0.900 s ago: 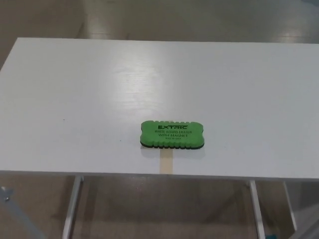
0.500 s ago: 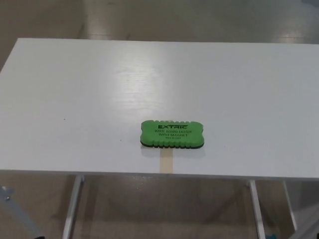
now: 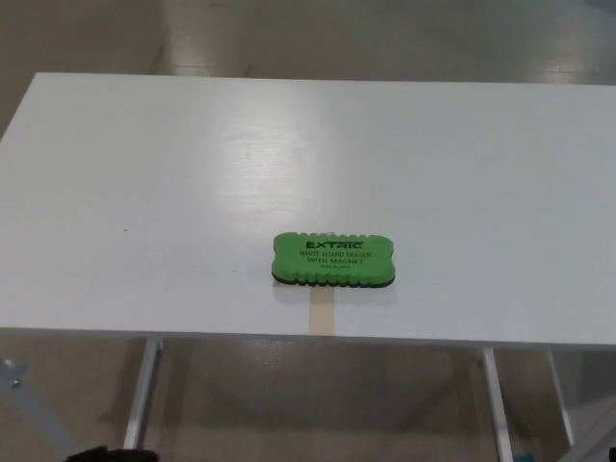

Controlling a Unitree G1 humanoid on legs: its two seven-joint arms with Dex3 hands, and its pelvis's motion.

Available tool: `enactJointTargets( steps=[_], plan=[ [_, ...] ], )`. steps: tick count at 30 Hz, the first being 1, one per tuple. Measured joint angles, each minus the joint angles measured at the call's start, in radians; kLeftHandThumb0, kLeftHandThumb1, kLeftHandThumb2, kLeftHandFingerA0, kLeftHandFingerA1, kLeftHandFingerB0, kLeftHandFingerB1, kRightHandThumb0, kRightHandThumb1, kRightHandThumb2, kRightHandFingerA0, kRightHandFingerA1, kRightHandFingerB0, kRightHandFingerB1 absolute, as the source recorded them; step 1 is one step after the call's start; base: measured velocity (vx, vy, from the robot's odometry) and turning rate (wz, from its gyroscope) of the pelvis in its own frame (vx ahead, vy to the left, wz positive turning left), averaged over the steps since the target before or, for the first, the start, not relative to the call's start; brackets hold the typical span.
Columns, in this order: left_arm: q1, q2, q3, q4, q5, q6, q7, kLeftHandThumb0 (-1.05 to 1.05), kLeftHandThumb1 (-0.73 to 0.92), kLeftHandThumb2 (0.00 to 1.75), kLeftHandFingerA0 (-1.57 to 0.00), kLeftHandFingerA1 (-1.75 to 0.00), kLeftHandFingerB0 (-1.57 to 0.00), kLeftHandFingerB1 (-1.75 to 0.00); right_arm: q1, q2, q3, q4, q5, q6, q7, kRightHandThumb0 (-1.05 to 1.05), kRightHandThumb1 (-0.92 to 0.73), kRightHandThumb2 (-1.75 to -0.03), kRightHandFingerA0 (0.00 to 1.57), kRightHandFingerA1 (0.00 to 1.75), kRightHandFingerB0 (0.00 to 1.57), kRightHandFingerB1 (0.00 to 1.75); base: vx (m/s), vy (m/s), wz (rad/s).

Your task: Use the left hand to press on the green eraser and wipe the desk from center to the left and then back to center.

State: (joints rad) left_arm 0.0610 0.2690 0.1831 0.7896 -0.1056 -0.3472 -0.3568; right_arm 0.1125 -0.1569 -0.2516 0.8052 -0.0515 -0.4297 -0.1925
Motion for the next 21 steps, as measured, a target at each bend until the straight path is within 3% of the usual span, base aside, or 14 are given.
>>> enactJointTargets(
  steps=[10,21],
  plan=[
    [-0.001,0.026,-0.158,-0.218,-0.042,0.077,-0.175,-0.28,0.73,0.61,-0.9,-0.96,-0.89,-0.69,-0.001,0.0,0.0,0.0,0.0,0.0,0.001,-0.24,-0.69,-0.6,0.77,0.56,0.49,0.45,0.0,0.0,0.0],
    [-0.052,0.077,-0.366,-0.644,-0.137,0.229,-0.35,-0.28,0.77,0.62,-0.84,-1.07,-0.84,-0.77,-0.002,0.0,0.0,0.0,0.001,0.0,0.006,-0.24,-0.68,-0.6,0.76,0.55,0.5,0.46,0.0,0.0,0.0]
  ],
)
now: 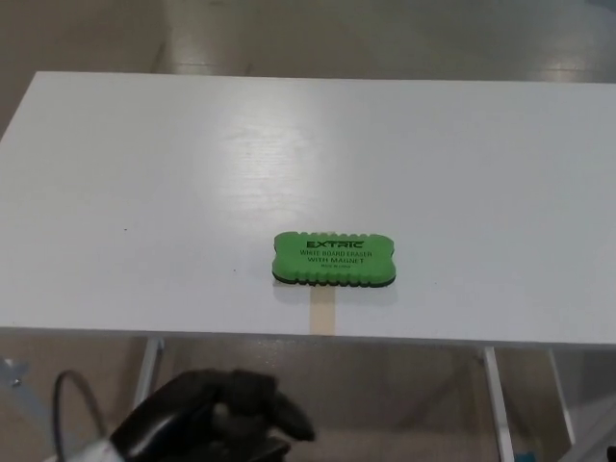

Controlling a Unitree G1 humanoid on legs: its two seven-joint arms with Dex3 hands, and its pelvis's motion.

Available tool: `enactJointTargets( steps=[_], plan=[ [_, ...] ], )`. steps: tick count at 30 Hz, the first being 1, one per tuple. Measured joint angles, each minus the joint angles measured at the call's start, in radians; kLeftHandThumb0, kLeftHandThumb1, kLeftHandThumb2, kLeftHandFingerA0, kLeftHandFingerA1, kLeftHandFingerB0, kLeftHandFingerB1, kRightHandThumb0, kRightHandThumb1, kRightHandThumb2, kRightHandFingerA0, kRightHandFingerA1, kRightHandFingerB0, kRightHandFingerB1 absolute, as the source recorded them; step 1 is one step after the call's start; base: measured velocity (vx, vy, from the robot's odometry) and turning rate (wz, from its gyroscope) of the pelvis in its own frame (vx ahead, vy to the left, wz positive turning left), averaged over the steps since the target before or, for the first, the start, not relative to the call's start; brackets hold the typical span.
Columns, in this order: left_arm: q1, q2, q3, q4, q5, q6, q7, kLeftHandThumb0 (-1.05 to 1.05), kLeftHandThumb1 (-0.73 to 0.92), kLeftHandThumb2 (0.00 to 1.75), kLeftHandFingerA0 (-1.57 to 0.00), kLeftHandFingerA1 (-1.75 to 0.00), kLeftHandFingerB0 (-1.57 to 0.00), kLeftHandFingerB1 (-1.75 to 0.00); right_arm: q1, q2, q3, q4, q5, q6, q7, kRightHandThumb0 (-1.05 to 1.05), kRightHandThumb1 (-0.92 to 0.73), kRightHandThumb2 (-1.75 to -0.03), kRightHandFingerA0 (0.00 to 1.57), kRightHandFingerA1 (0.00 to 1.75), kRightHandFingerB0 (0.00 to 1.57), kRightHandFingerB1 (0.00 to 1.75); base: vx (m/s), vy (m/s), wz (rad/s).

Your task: Use the left hand to press on the green eraser and wipe the desk from center to the left and then back to center.

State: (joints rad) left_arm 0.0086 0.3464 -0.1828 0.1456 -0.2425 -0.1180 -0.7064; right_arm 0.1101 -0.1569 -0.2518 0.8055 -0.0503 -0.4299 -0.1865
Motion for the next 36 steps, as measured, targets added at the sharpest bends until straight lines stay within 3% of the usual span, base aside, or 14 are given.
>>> enactJointTargets(
  steps=[9,10,11,12,13,19,29,36],
  plan=[
    [-0.163,-0.015,-0.108,-0.313,-0.1,0.145,-0.083,-0.29,0.77,0.62,-0.85,-1.05,-0.85,-0.75,0.003,0.0,0.001,0.0,0.001,-0.005,0.006,-0.25,-0.68,-0.59,0.76,0.55,0.53,0.47,0.0,0.0,0.0],
    [-0.175,-0.02,-0.109,-0.319,-0.103,0.151,-0.082,-0.3,0.86,0.66,-0.69,-1.2,-0.68,-0.87,0.003,0.0,0.001,0.0,0.001,-0.006,0.006,-0.24,-0.67,-0.59,0.75,0.55,0.53,0.48,0.0,0.0,0.0],
    [-0.218,-0.039,-0.109,-0.339,-0.116,0.175,-0.081,-0.3,0.86,0.66,-0.69,-1.2,-0.68,-0.87,0.006,0.0,0.001,0.0,0.002,-0.009,0.008,-0.24,-0.67,-0.59,0.75,0.55,0.53,0.48,0.0,0.0,0.0],
    [-0.232,-0.047,-0.108,-0.344,-0.121,0.184,-0.079,-0.3,0.77,0.62,-0.87,-1.03,-0.86,-0.74,0.007,0.0,0.001,0.0,0.002,-0.01,0.009,-0.25,-0.66,-0.59,0.77,0.55,0.54,0.48,0.0,0.0,0.0],
    [-0.262,-0.064,-0.107,-0.347,-0.127,0.205,-0.074,-0.3,0.77,0.62,-0.87,-1.03,-0.86,-0.74,0.009,-0.001,0.001,0.0,0.002,-0.012,0.011,-0.25,-0.66,-0.59,0.77,0.55,0.54,0.48,0.0,0.0,0.0],
    [-0.414,-0.169,-0.066,-0.252,-0.107,0.262,0.019,-0.29,0.81,0.63,-0.87,-1.1,-0.82,-0.82,0.02,-0.002,0.008,-0.001,-0.001,-0.021,0.01,-0.23,-0.67,-0.59,0.77,0.55,0.56,0.5,0.0,0.0,0.0],
    [-0.556,-0.209,-0.059,0.007,0.022,0.227,0.193,-0.22,0.83,0.65,-0.81,-1.18,-0.76,-0.94,0.019,-0.002,0.007,-0.002,0.001,-0.021,0.016,-0.2,-0.68,-0.59,0.77,0.57,0.57,0.5,0.0,0.0,0.0],
    [-0.654,-0.229,-0.046,0.21,0.091,0.209,0.311,-0.19,0.84,0.68,-0.89,-1.22,-0.77,-0.96,0.017,-0.002,0.007,-0.003,0.001,-0.022,0.021,-0.2,-0.68,-0.59,0.77,0.56,0.58,0.5,0.0,0.0,0.0]
  ],
)
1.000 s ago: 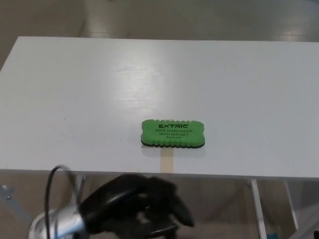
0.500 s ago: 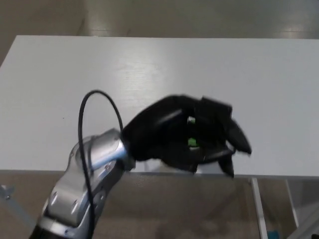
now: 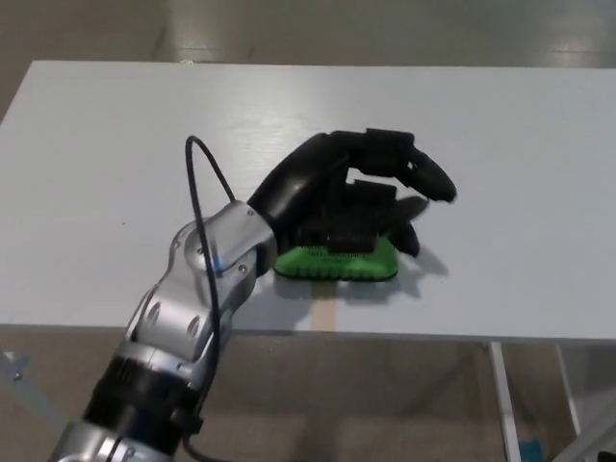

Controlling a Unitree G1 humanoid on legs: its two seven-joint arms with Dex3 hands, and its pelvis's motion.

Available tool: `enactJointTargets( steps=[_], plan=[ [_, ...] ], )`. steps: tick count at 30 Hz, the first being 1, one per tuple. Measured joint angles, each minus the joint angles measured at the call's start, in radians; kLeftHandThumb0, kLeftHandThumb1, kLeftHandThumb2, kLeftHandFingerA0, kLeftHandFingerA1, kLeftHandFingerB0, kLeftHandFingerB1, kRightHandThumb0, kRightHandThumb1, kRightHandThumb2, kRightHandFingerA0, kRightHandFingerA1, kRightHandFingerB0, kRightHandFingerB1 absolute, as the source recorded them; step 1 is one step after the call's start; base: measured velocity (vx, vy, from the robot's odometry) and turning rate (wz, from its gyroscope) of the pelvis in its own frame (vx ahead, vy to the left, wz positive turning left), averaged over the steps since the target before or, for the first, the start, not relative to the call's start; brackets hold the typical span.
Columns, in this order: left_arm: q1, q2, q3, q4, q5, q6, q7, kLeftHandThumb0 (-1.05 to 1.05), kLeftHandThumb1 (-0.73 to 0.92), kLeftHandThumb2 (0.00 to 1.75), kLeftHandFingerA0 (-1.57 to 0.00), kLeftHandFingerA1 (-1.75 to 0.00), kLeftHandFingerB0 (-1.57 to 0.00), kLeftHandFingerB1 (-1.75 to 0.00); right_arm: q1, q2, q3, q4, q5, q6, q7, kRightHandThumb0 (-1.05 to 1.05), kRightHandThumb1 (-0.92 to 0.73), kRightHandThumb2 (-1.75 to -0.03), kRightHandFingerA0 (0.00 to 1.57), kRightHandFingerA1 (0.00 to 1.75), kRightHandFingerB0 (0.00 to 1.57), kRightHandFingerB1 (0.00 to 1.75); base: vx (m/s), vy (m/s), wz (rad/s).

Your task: Use the left hand to press on the green eraser and wipe the desk from center to the left and then back to center.

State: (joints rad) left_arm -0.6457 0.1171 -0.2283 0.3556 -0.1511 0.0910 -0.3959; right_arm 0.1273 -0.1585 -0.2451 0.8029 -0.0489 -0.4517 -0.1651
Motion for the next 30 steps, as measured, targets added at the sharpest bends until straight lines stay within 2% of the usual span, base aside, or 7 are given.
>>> enactJointTargets(
  steps=[11,22,30],
  plan=[
    [-0.116,-0.062,0.022,0.321,0.08,-0.035,0.196,-0.18,0.81,0.73,-0.8,-1.27,-0.77,-0.96,0.001,0.002,0.0,-0.015,0.001,0.0,0.005,-0.21,-0.68,-0.59,0.77,0.57,0.59,0.51,0.0,0.0,0.0],
    [-0.178,-0.123,0.049,0.543,0.161,-0.104,0.394,-0.19,0.81,0.73,-0.84,-1.2,-0.78,-0.96,0.02,0.013,-0.002,-0.044,0.023,-0.001,0.029,-0.21,-0.68,-0.59,0.77,0.57,0.62,0.53,0.0,0.0,0.0],
    [-0.173,-0.16,0.076,0.619,0.19,-0.171,0.47,-0.21,0.84,0.68,-0.9,-1.2,-0.79,-0.94,0.029,0.013,0.003,-0.048,0.02,-0.003,0.025,-0.2,-0.66,-0.59,0.78,0.57,0.63,0.53,0.0,0.0,0.0]
  ],
)
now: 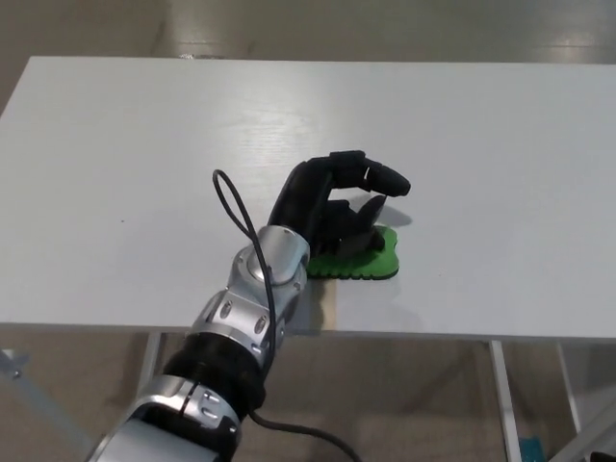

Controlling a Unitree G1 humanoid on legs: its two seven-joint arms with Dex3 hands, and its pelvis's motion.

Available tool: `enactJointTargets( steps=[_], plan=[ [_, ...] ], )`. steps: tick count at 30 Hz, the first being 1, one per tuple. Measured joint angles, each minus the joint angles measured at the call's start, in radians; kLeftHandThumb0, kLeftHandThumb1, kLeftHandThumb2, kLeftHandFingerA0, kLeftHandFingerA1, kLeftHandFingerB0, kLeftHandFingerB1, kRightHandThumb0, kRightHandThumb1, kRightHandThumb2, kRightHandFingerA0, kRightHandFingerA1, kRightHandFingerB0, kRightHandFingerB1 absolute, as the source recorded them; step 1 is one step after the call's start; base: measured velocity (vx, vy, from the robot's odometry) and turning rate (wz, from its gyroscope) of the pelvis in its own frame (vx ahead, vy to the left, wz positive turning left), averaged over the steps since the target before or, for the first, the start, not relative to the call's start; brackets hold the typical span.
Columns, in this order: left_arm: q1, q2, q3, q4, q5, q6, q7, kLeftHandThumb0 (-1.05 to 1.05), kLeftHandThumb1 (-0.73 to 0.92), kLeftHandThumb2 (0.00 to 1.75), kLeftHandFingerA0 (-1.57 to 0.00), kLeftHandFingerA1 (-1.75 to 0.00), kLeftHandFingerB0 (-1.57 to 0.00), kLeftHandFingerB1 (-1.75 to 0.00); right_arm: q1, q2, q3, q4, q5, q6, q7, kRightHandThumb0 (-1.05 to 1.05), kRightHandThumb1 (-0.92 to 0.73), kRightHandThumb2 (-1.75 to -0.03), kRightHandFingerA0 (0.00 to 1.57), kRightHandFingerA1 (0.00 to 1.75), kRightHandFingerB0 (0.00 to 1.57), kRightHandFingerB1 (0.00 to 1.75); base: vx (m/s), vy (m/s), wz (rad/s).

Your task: Use the left hand to press on the green eraser and wipe the desk from center to the left and then back to center.

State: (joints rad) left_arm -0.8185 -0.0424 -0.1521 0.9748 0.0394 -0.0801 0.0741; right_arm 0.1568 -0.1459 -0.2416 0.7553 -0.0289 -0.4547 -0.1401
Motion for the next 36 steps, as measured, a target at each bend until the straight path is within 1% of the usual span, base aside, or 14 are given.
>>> enactJointTargets(
  steps=[2,8,12,15,23,27,29,30,35,36],
  plan=[
    [0.002,-0.005,0.006,0.012,0.004,-0.014,0.01,-0.21,0.84,0.65,-0.9,-1.2,-0.8,-0.93,0.002,0.0,0.001,0.0,0.0,-0.001,-0.002,-0.2,-0.67,-0.59,0.77,0.57,0.63,0.53,0.0,0.0,0.0],
    [0.021,-0.018,0.01,0.035,0.025,-0.073,0.05,-0.21,0.82,0.66,-0.93,-1.21,-0.83,-0.92,0.001,0.0,-0.001,0.0,0.005,-0.002,0.003,-0.2,-0.67,-0.59,0.77,0.57,0.63,0.53,0.0,0.0,0.0],
    [0.044,-0.028,0.012,0.049,0.03,-0.117,0.071,-0.21,0.82,0.66,-0.91,-1.23,-0.84,-0.89,0.005,0.0,-0.001,-0.01,0.007,-0.002,0.005,-0.2,-0.67,-0.59,0.77,0.57,0.63,0.53,0.0,0.0,0.0],
    [0.061,-0.03,0.018,0.055,0.029,-0.143,0.075,-0.23,0.84,0.65,-0.9,-1.23,-0.84,-0.85,0.005,0.001,-0.001,-0.017,0.01,-0.002,0.008,-0.2,-0.67,-0.59,0.77,0.57,0.63,0.53,0.0,0.0,0.0],
    [0.09,-0.015,0.041,0.055,0.026,-0.183,0.071,-0.21,0.84,0.67,-0.93,-1.2,-0.84,-0.87,0.003,0.002,-0.003,-0.016,0.016,-0.002,0.012,-0.2,-0.67,-0.59,0.77,0.57,0.63,0.53,0.0,0.0,0.0],
    [0.105,0.01,0.048,0.055,0.027,-0.21,0.061,-0.21,0.83,0.67,-0.93,-1.2,-0.83,-0.9,0.003,0.003,-0.002,-0.015,0.018,-0.002,0.014,-0.2,-0.67,-0.59,0.77,0.57,0.63,0.53,0.0,0.0,0.0],
    [0.109,0.039,0.053,0.059,0.028,-0.221,0.053,-0.2,0.82,0.68,-0.91,-1.19,-0.82,-0.9,0.003,0.002,-0.001,-0.014,0.018,-0.002,0.014,-0.2,-0.67,-0.59,0.77,0.57,0.63,0.53,0.0,0.0,0.0],
    [0.11,0.051,0.056,0.061,0.028,-0.225,0.049,-0.19,0.81,0.69,-0.94,-1.18,-0.83,-0.91,0.003,0.002,-0.001,-0.013,0.018,-0.002,0.014,-0.2,-0.67,-0.59,0.77,0.57,0.63,0.53,0.0,0.0,0.0],
    [0.119,0.131,0.099,0.074,0.019,-0.246,0.029,-0.19,0.82,0.68,-0.94,-1.19,-0.84,-0.91,0.004,0.001,0.001,-0.01,0.018,-0.002,0.014,-0.2,-0.67,-0.59,0.77,0.57,0.63,0.53,0.0,0.0,0.0],
    [0.121,0.163,0.119,0.082,0.015,-0.252,0.023,-0.18,0.82,0.67,-0.93,-1.2,-0.85,-0.89,0.004,0.001,0.0,-0.009,0.019,-0.002,0.014,-0.2,-0.67,-0.59,0.77,0.57,0.64,0.53,0.0,0.0,0.0]
  ],
)
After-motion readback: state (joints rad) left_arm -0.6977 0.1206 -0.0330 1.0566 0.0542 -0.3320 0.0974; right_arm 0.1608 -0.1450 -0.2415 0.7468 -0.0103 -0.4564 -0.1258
